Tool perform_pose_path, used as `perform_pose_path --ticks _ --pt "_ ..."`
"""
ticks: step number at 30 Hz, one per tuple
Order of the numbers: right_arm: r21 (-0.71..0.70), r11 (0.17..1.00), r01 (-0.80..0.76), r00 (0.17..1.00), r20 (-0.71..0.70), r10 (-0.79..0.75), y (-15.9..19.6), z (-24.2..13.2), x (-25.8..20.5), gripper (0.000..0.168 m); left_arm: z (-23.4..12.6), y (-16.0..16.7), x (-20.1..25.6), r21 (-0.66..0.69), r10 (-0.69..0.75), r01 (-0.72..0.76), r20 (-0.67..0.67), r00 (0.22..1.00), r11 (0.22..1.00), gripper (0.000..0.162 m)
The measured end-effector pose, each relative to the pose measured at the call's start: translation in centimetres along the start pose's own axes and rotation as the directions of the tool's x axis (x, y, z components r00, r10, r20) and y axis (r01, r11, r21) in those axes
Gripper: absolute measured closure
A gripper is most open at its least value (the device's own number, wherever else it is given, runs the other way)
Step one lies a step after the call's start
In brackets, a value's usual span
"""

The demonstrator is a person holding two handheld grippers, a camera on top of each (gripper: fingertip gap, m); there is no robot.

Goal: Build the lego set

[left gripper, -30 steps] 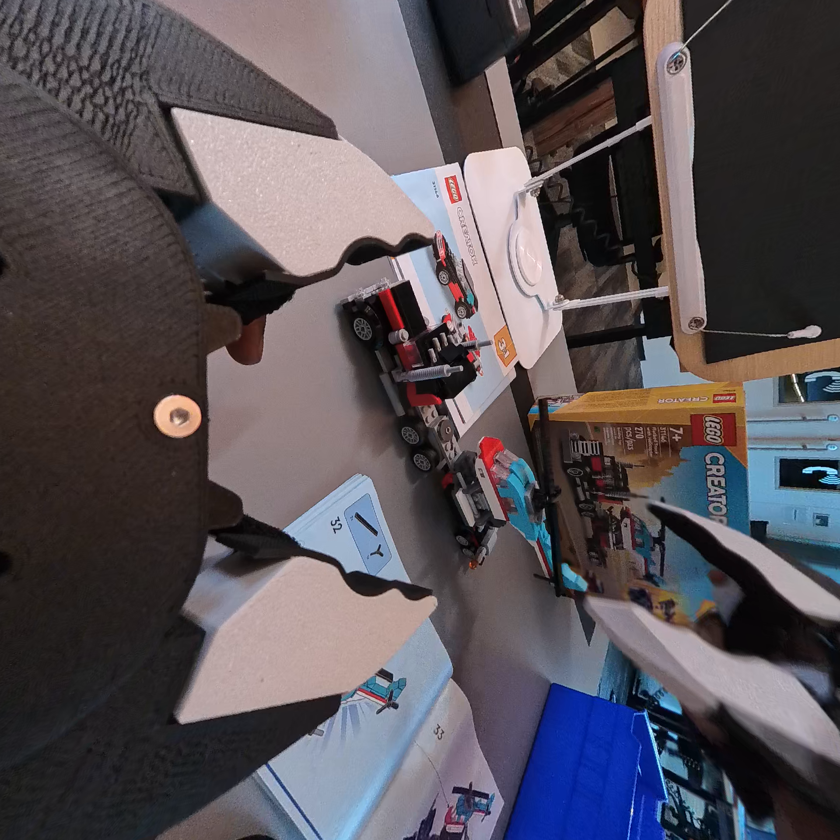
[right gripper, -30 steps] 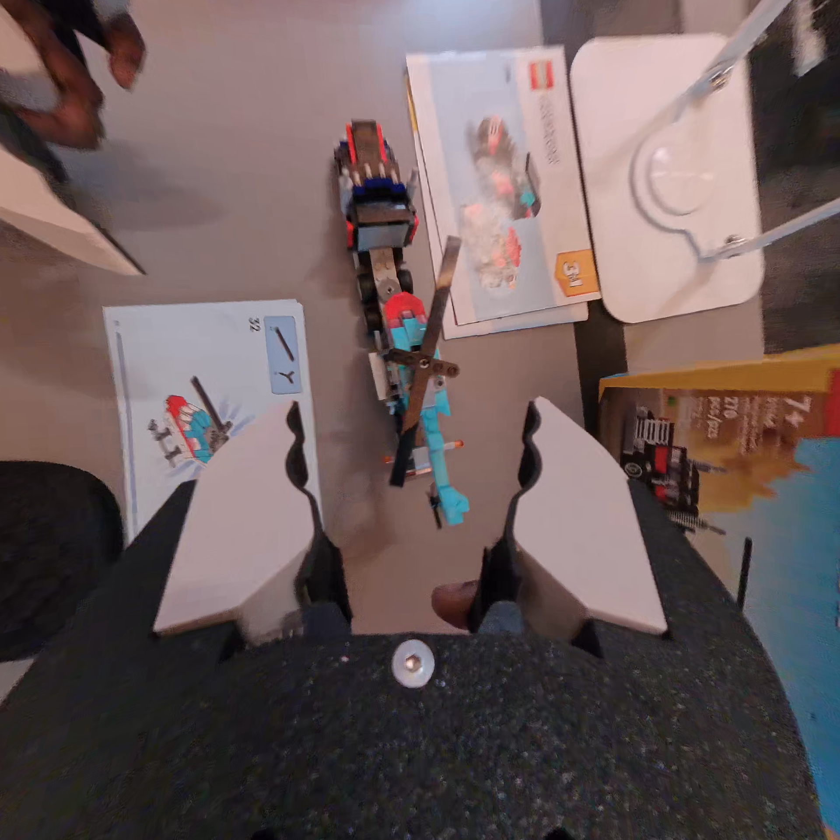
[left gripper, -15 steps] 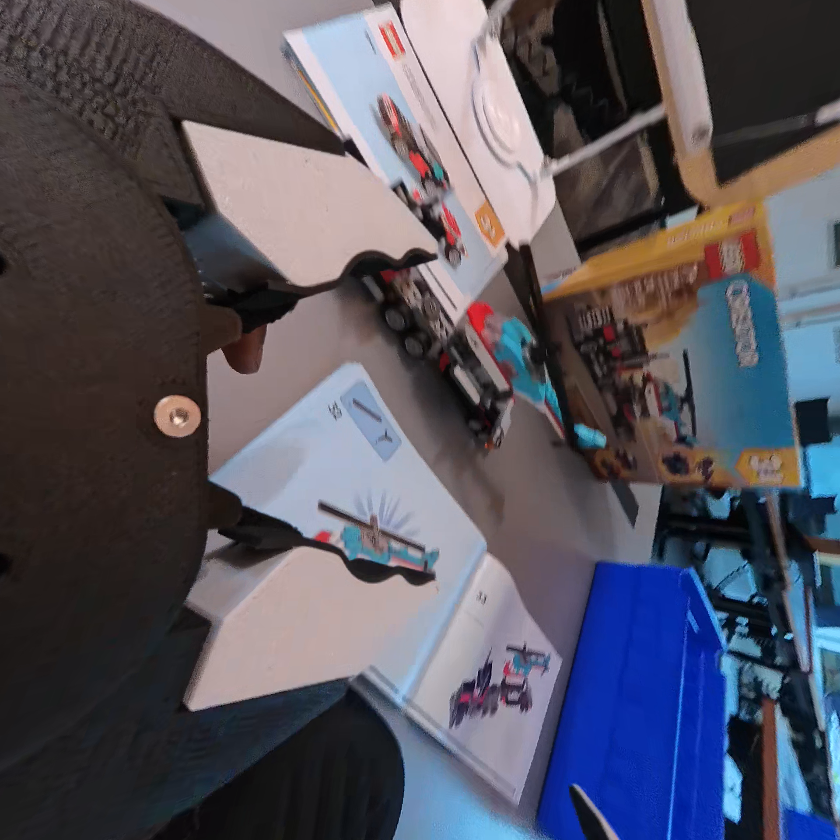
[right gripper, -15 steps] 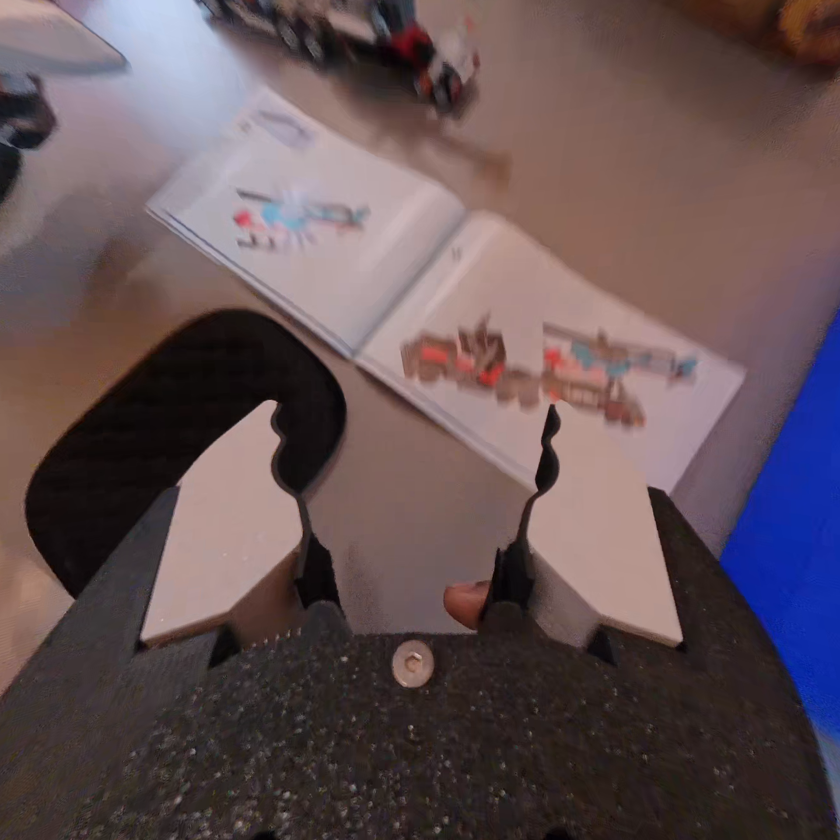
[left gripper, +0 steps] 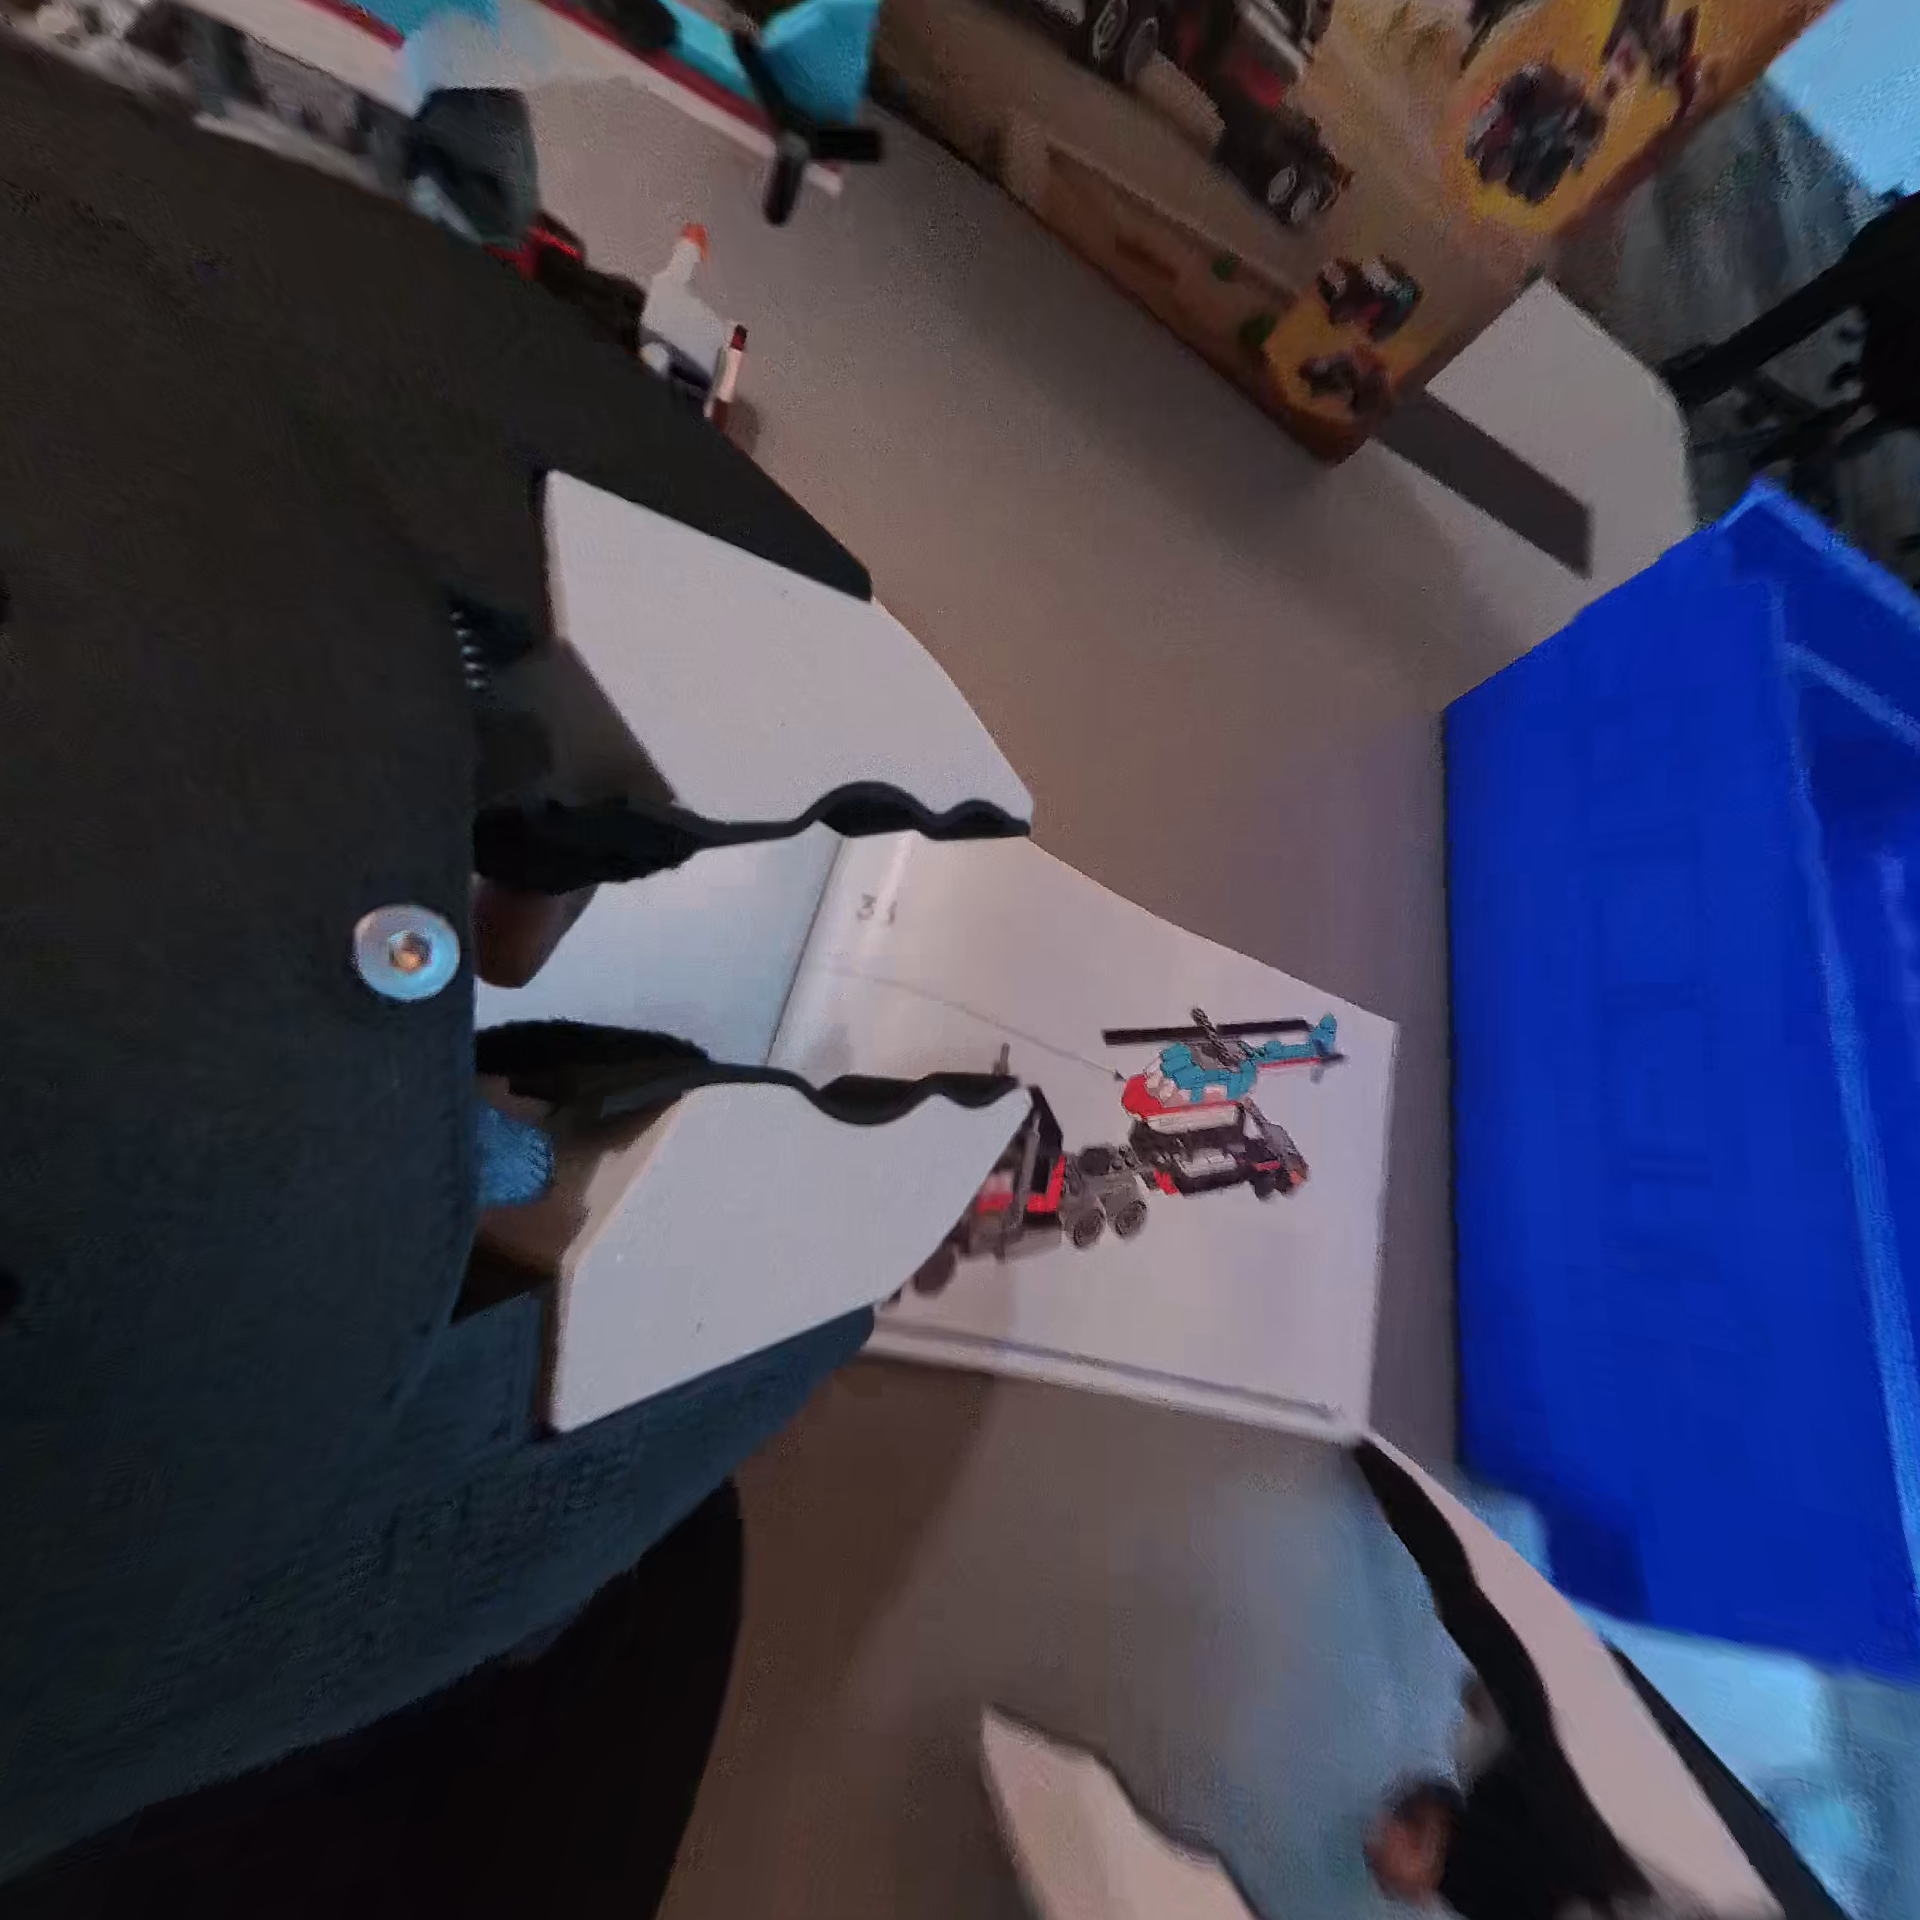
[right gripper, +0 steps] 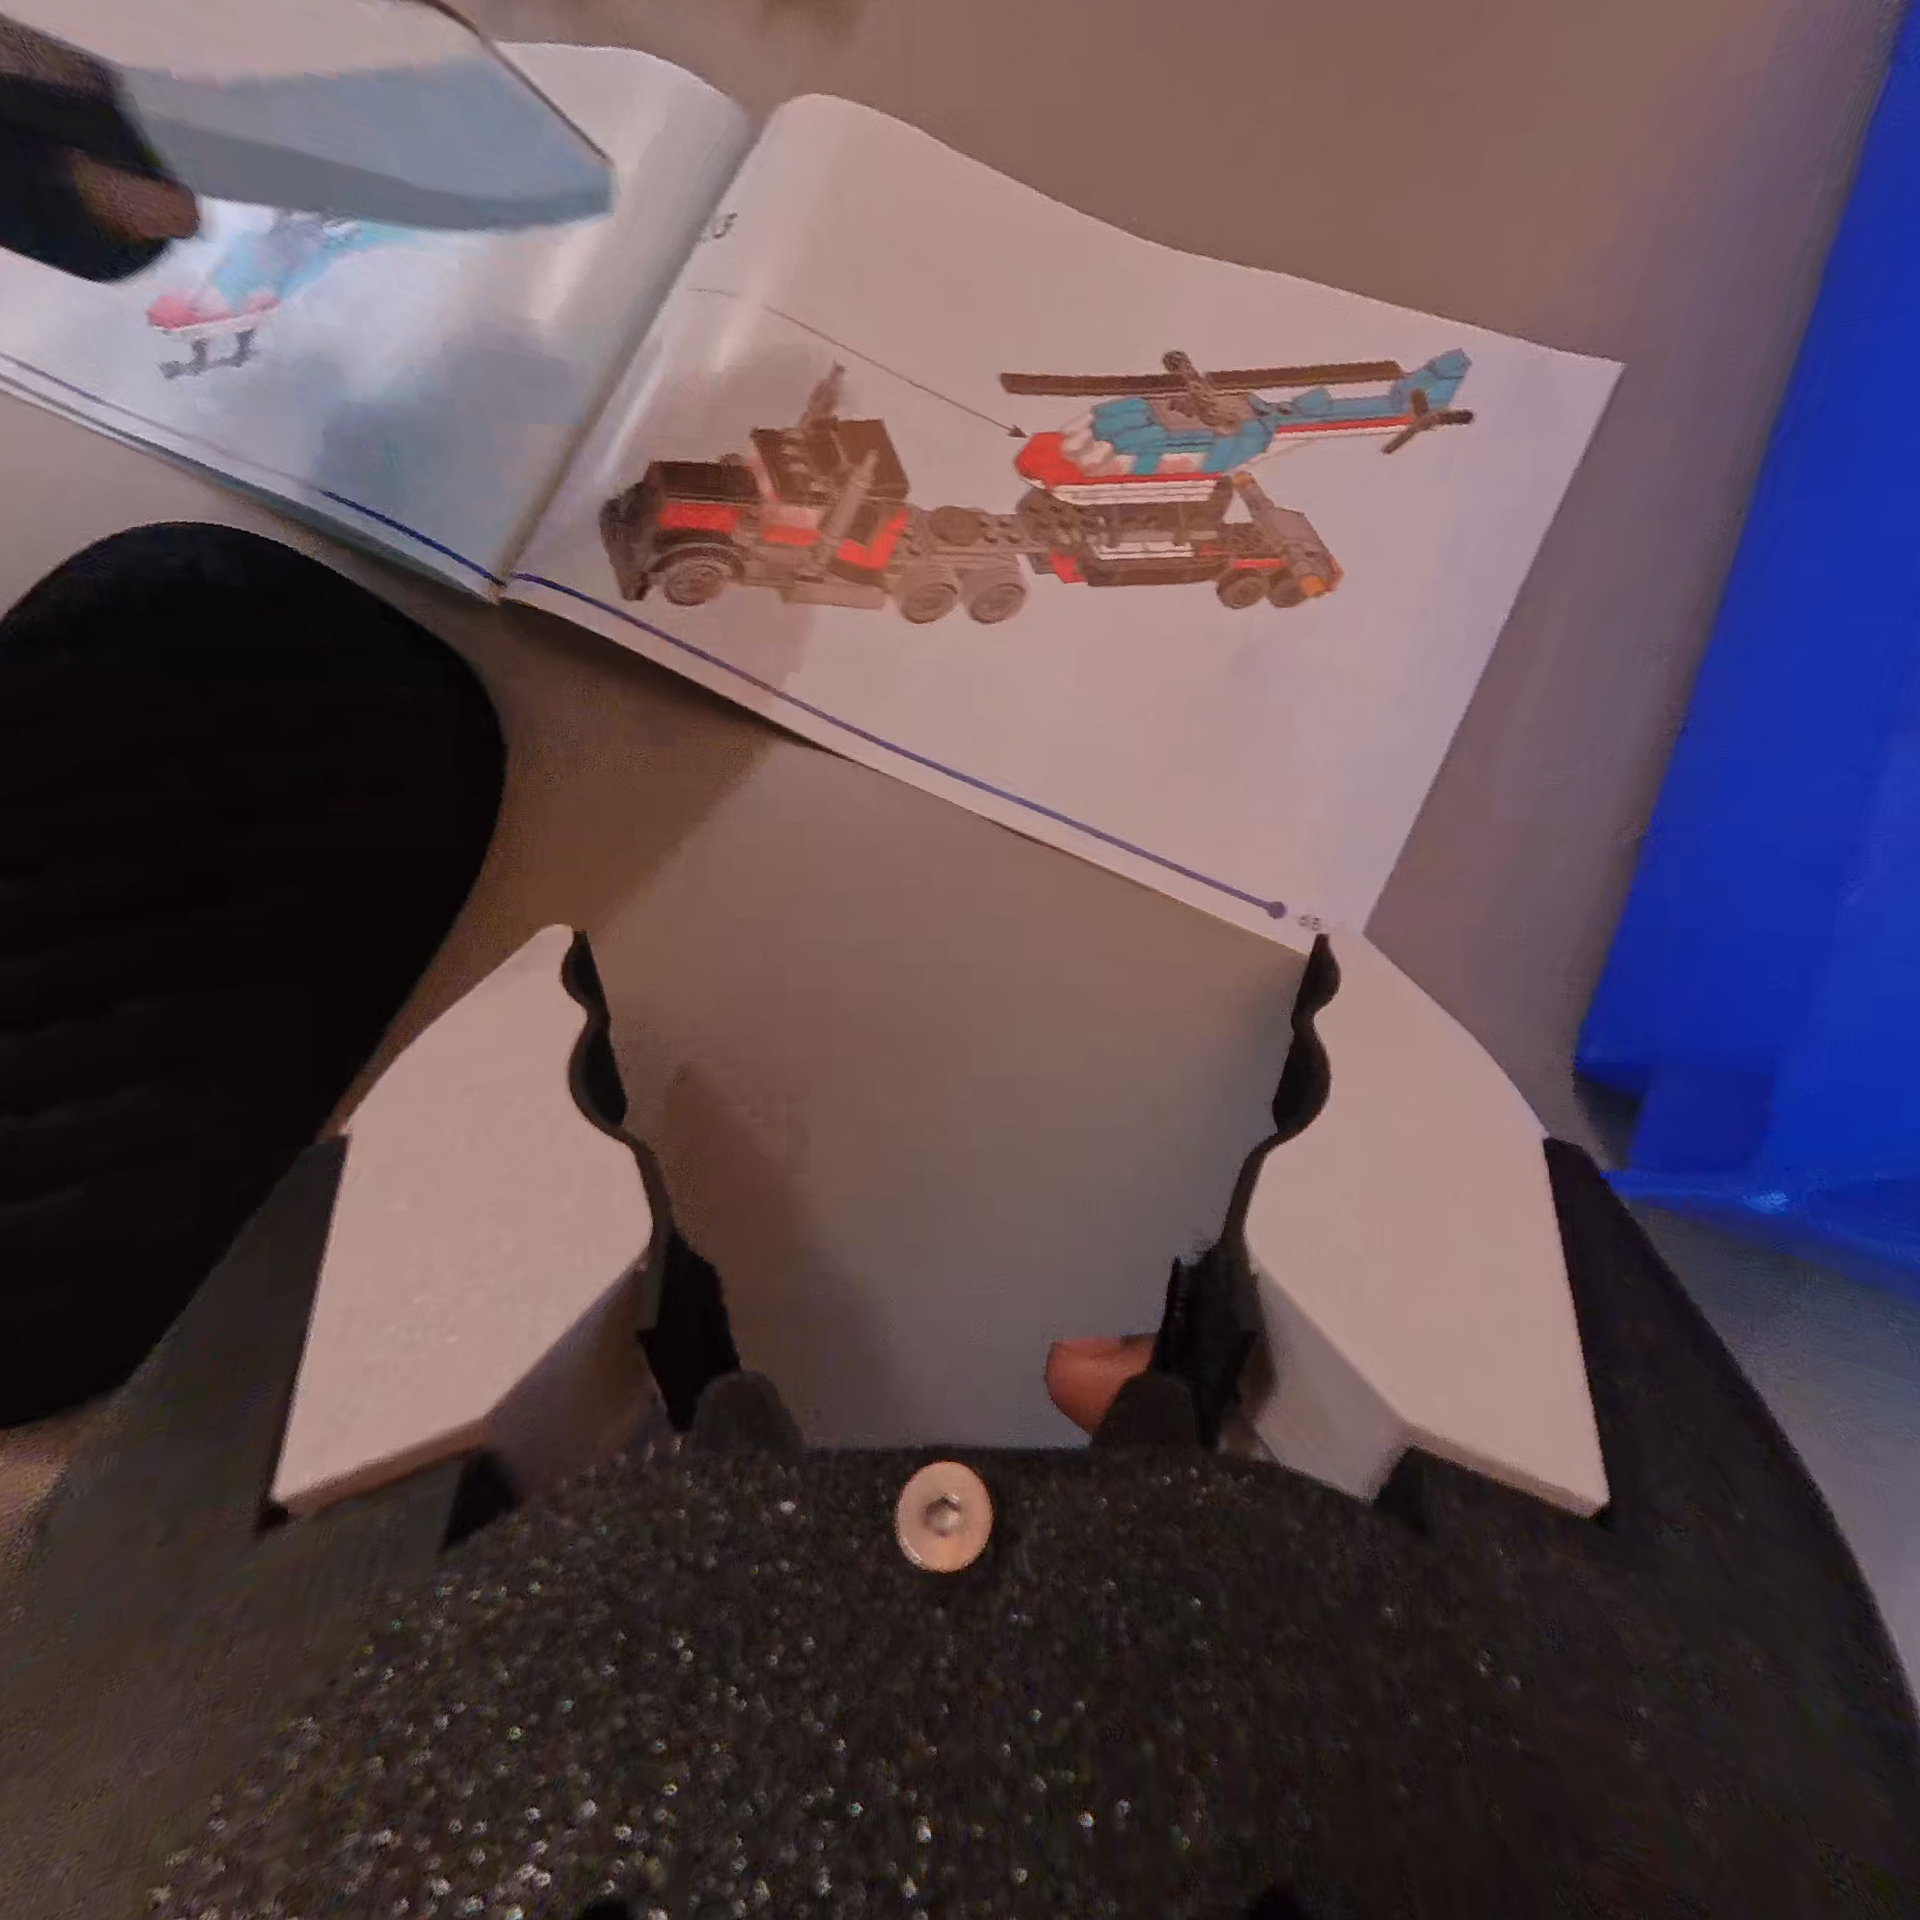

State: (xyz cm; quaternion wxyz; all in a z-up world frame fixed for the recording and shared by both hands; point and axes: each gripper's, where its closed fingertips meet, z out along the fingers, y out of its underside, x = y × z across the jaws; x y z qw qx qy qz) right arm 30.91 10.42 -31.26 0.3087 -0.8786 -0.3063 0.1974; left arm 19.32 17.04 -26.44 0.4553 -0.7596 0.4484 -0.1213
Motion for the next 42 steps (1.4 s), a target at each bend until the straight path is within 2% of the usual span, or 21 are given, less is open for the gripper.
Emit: perform_pose_path --ticks 1,5,19,25,27,29,31,33,36,39,42 --pt "0.008 1.0 0.0 1.0 -0.008 0.0 0.0 0.0 0.3 0.043 1.1 0.7 -0.3 -0.053 0.035 -0.035 0.017 0.999 0.998 0.12" --pt "0.024 1.0 0.019 1.0 -0.017 -0.019 -0.3 0.4 0.7 0.042 3.6 3.1 0.0 -0.181 0.07 -0.073 -0.025 0.997 0.981 0.123" --pt "0.028 0.994 0.103 0.987 0.118 -0.106 -2.4 3.3 -3.6 0.041 4.2 3.2 0.6 -0.109 0.02 -0.028 -0.071 0.997 0.994 0.134" --pt "0.055 0.993 0.107 0.98 0.16 -0.115 -3.8 4.2 -4.9 0.043 4.1 3.1 0.5 -0.098 -0.028 0.018 -0.1 0.995 0.995 0.122" --pt "0.089 0.992 0.095 0.976 0.187 -0.11 -4.4 4.3 -5.5 0.048 3.6 2.4 0.6 -0.048 -0.058 0.052 -0.142 0.988 0.998 0.118" --pt "0.133 0.988 0.08 0.969 0.222 -0.108 -5.2 4.3 -6.1 0.061 2.6 1.4 0.5 0.021 -0.106 0.112 -0.2 0.974 0.993 0.108" --pt "0.193 0.979 0.071 0.961 0.249 -0.119 -6.2 4.1 -6.7 0.08 1.3 0.7 0.4 0.048 -0.167 0.188 -0.278 0.946 0.981 0.105" --pt "0.246 0.967 0.066 0.954 0.267 -0.133 -7.3 3.9 -7.2 0.107 -0.1 0.1 0.1 0.048 -0.238 0.27 -0.346 0.907 0.962 0.105" --pt "0.316 0.947 0.054 0.943 0.295 -0.152 -9.1 3.5 -8.3 0.131 -2.0 -0.6 -0.6 0.039 -0.335 0.381 -0.401 0.853 0.924 0.105" --pt "0.33 0.936 0.123 0.938 0.271 -0.218 -10.0 3.8 -9.6 0.134 -4.0 -0.9 -1.4 0.042 -0.421 0.475 -0.4 0.814 0.879 0.101" --pt "0.334 0.916 0.225 0.925 0.221 -0.308 -10.7 4.4 -11.1 0.133 -5.4 0.2 -2.0 0.022 -0.502 0.535 -0.315 0.806 0.845 0.079"
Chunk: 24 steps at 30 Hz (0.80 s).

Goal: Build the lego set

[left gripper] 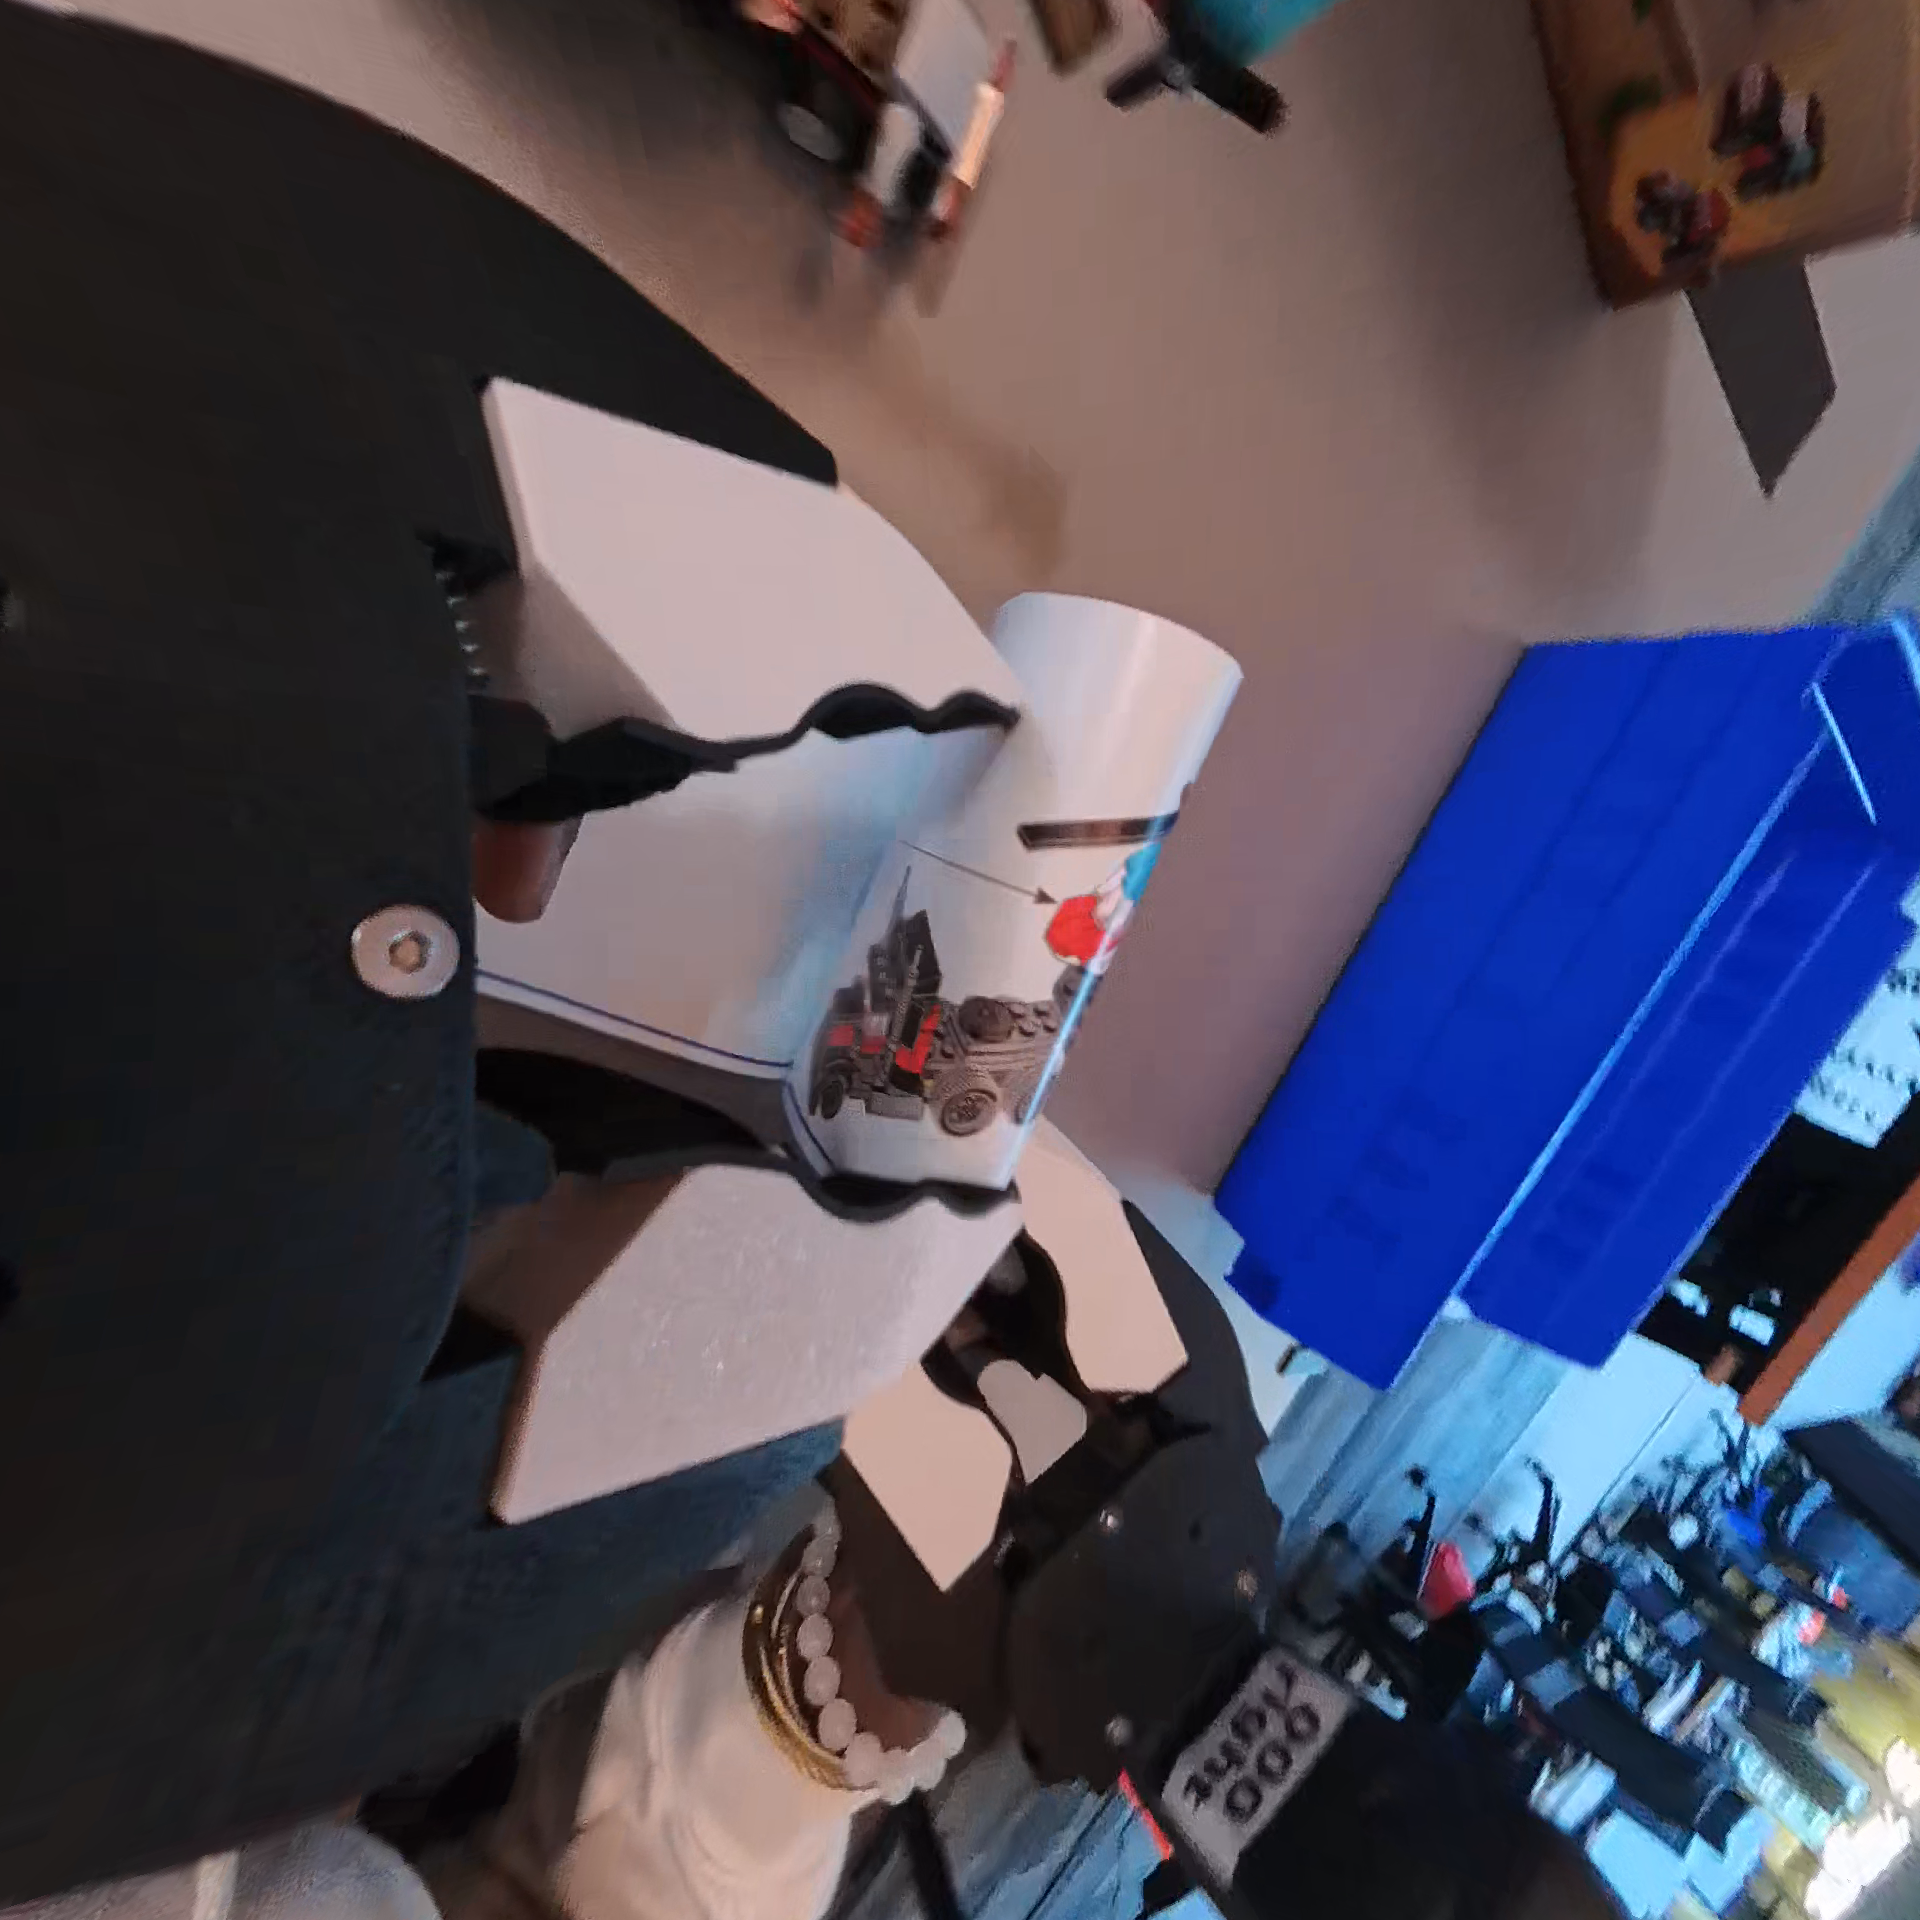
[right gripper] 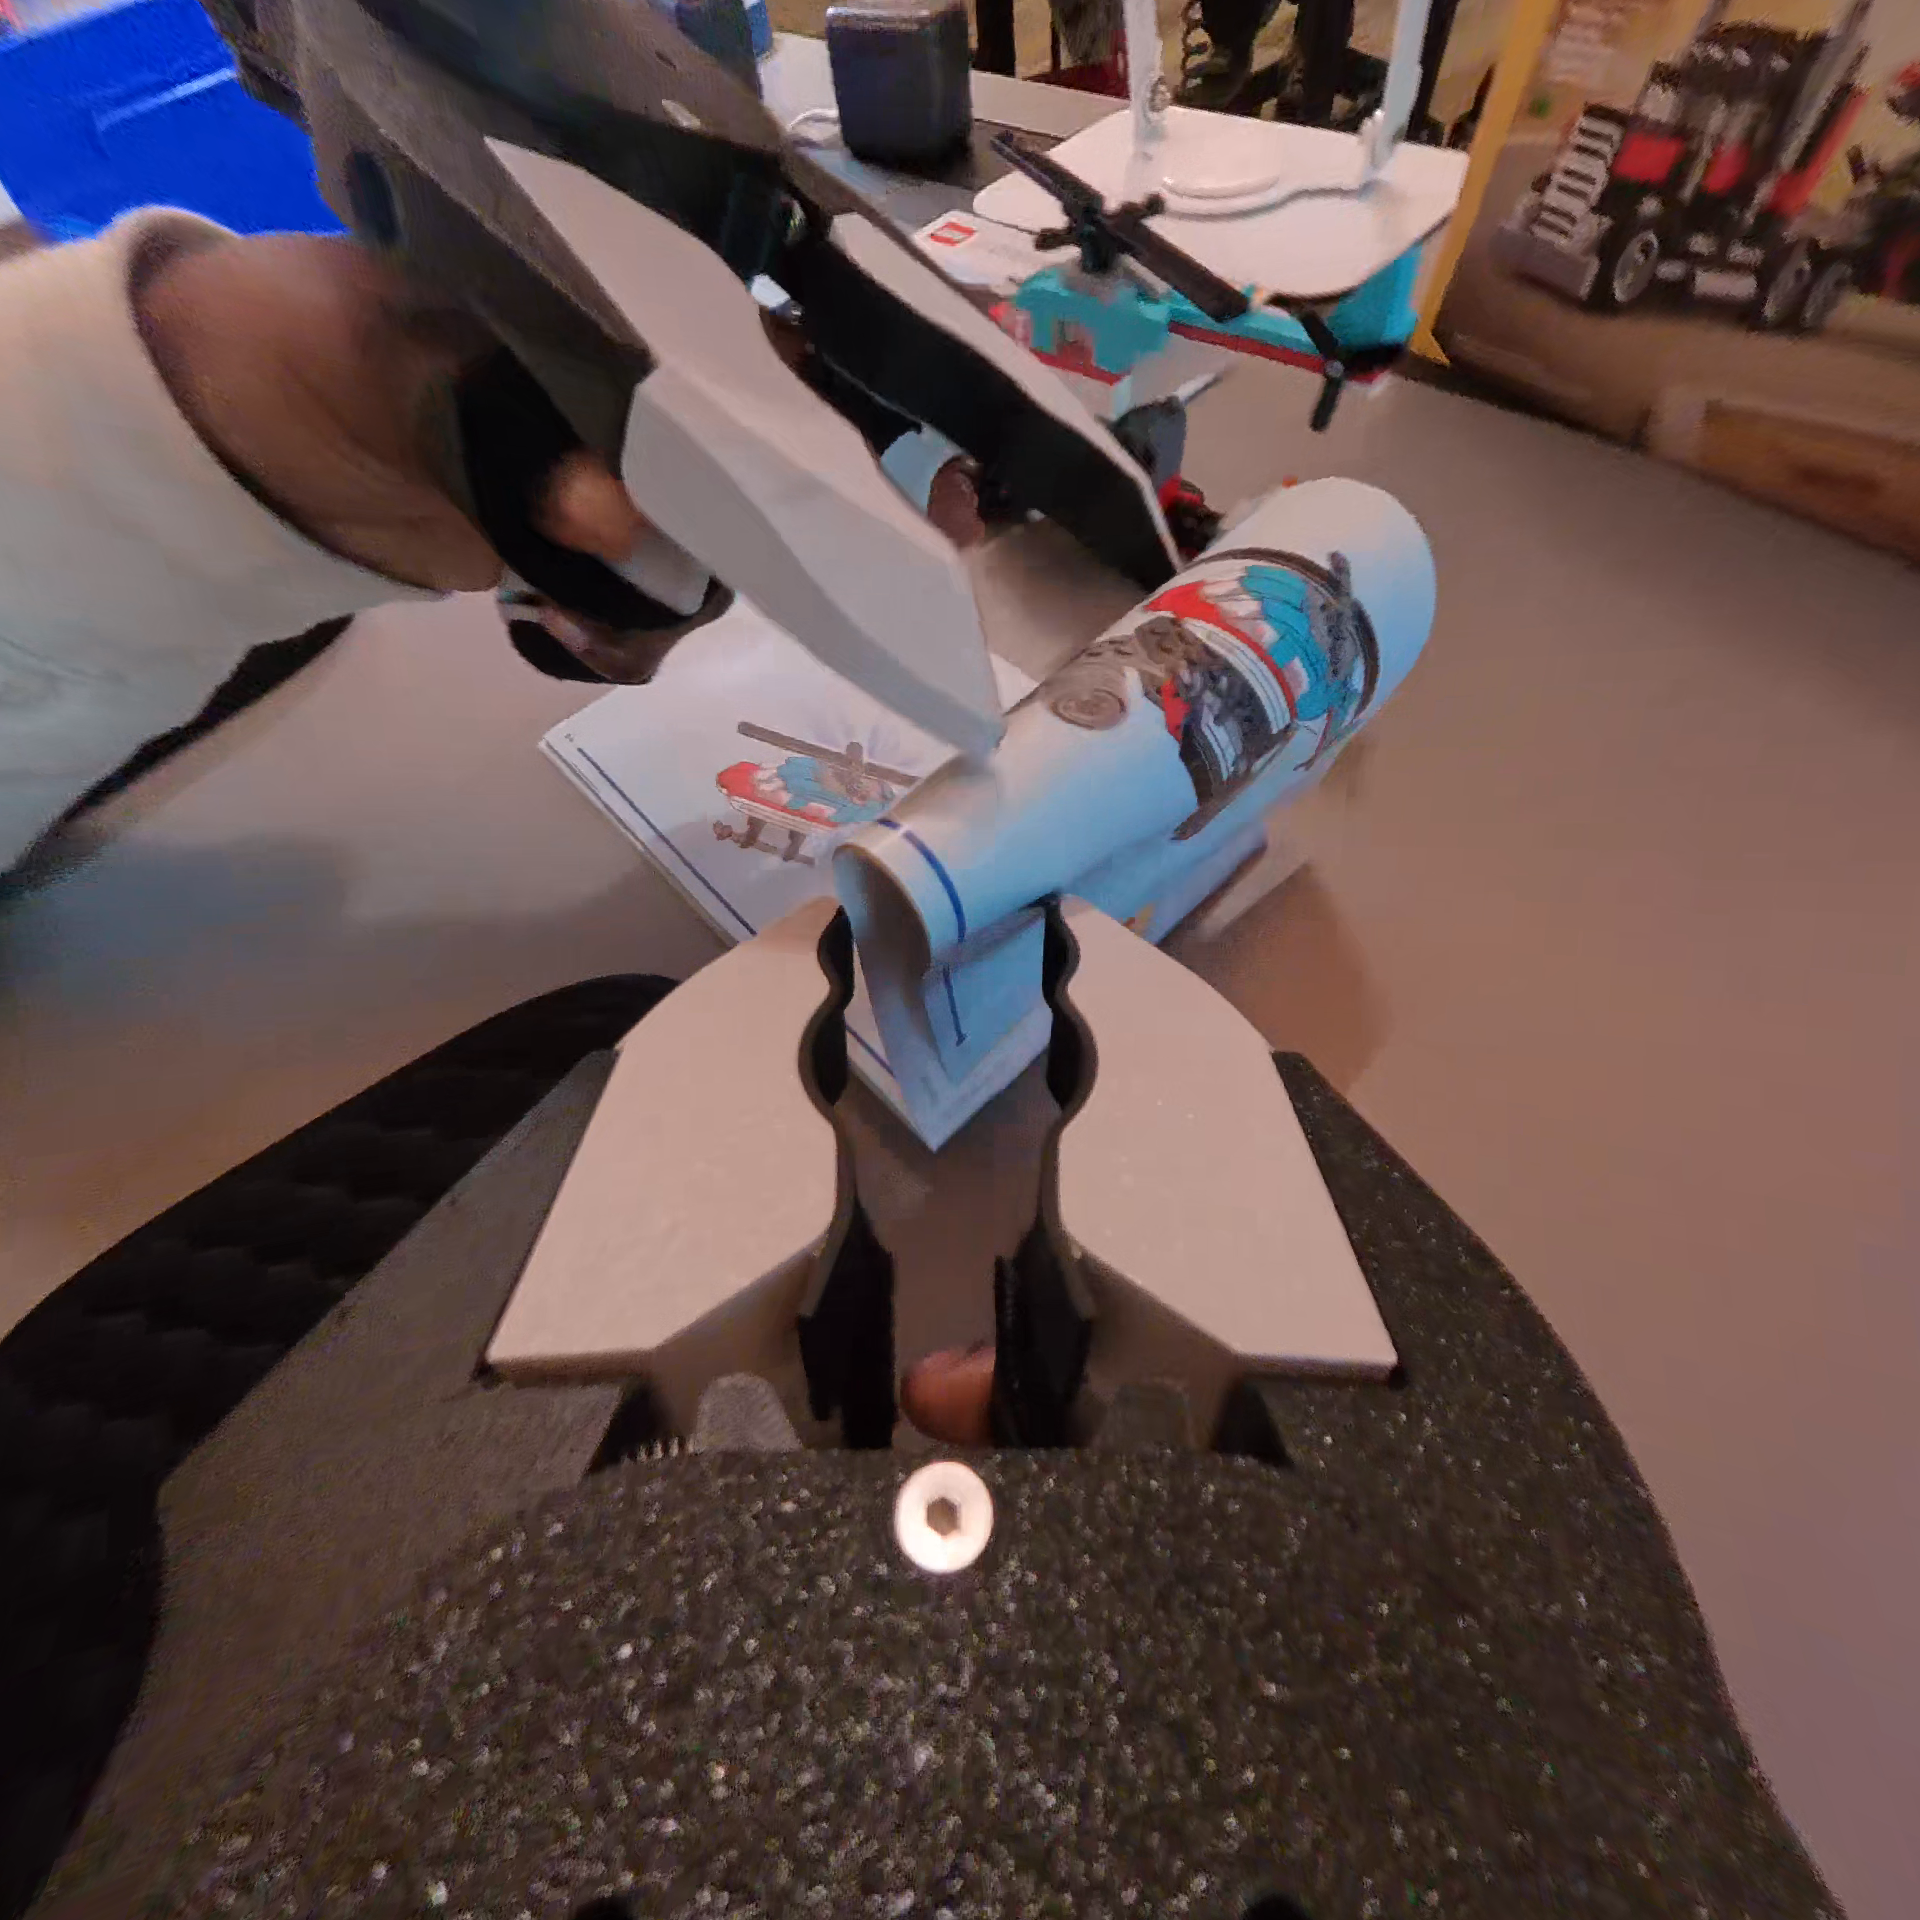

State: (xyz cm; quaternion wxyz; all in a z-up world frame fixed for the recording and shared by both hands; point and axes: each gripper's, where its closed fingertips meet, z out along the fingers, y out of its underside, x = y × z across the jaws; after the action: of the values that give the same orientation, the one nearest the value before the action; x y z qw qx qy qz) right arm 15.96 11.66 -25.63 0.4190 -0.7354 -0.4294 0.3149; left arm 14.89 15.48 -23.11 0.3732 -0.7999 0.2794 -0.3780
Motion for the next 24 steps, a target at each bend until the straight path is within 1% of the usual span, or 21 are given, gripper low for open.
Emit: perform_pose_path --ticks 2,3,5,6,7,8,11,12,15,17,18,20,24 --pt "-0.006 0.998 0.066 0.998 -0.006 -0.066 -0.7 0.9 -0.9 0.133 -0.9 1.1 0.0 -0.004 -0.052 0.052 0.047 0.998 0.999 0.065" --pt "-0.015 0.994 0.106 0.994 -0.001 -0.106 -1.0 1.4 -1.5 0.133 -1.3 1.5 0.1 0.012 -0.095 0.095 0.062 0.994 0.995 0.063" --pt "-0.045 0.981 0.188 0.982 0.028 -0.186 -1.0 2.6 -3.0 0.132 -2.5 2.3 -0.3 0.071 -0.21 0.205 0.068 0.975 0.976 0.064" --pt "-0.059 0.974 0.22 0.974 0.059 -0.217 -0.8 3.2 -3.9 0.131 -3.1 2.8 -0.6 0.101 -0.269 0.263 0.058 0.961 0.96 0.073" --pt "-0.069 0.967 0.244 0.967 0.086 -0.238 -0.5 3.7 -4.6 0.129 -3.6 3.5 -1.1 0.12 -0.318 0.31 0.052 0.947 0.943 0.087" --pt "-0.074 0.963 0.258 0.962 0.106 -0.25 -0.4 4.0 -5.1 0.126 -4.0 4.3 -1.7 0.128 -0.352 0.344 0.05 0.935 0.93 0.097" --pt "-0.049 0.97 0.237 0.963 0.146 -0.228 -0.7 3.7 -5.5 0.115 -5.0 5.9 -2.4 0.147 -0.407 0.401 0.013 0.913 0.904 0.129" --pt "-0.03 0.977 0.212 0.967 0.15 -0.205 -1.0 3.2 -5.2 0.115 -5.3 6.1 -2.4 0.155 -0.409 0.404 -0.001 0.913 0.902 0.139" --pt "0.049 0.996 0.081 0.98 0.176 -0.088 -2.2 1.5 -3.5 0.12 -5.8 6.6 -2.4 0.168 -0.401 0.399 -0.023 0.916 0.901 0.143" --pt "0.072 0.995 -0.065 0.977 0.206 0.049 -2.5 1.0 -1.7 0.128 -6.1 6.5 -2.1 0.183 -0.411 0.415 -0.061 0.91 0.891 0.144" --pt "0.063 0.987 -0.149 0.965 0.227 0.132 -2.3 1.1 -0.8 0.131 -6.3 6.4 -1.9 0.193 -0.417 0.426 -0.089 0.905 0.884 0.144" --pt "0.036 0.958 -0.284 0.912 0.319 0.259 -2.0 1.8 -0.2 0.134 -6.8 6.1 -1.5 0.218 -0.431 0.458 -0.161 0.888 0.862 0.144" --pt "-0.045 0.908 -0.416 0.805 0.445 0.392 -1.6 3.9 -0.4 0.131 -7.4 5.2 -0.9 0.256 -0.456 0.529 -0.294 0.84 0.809 0.147"
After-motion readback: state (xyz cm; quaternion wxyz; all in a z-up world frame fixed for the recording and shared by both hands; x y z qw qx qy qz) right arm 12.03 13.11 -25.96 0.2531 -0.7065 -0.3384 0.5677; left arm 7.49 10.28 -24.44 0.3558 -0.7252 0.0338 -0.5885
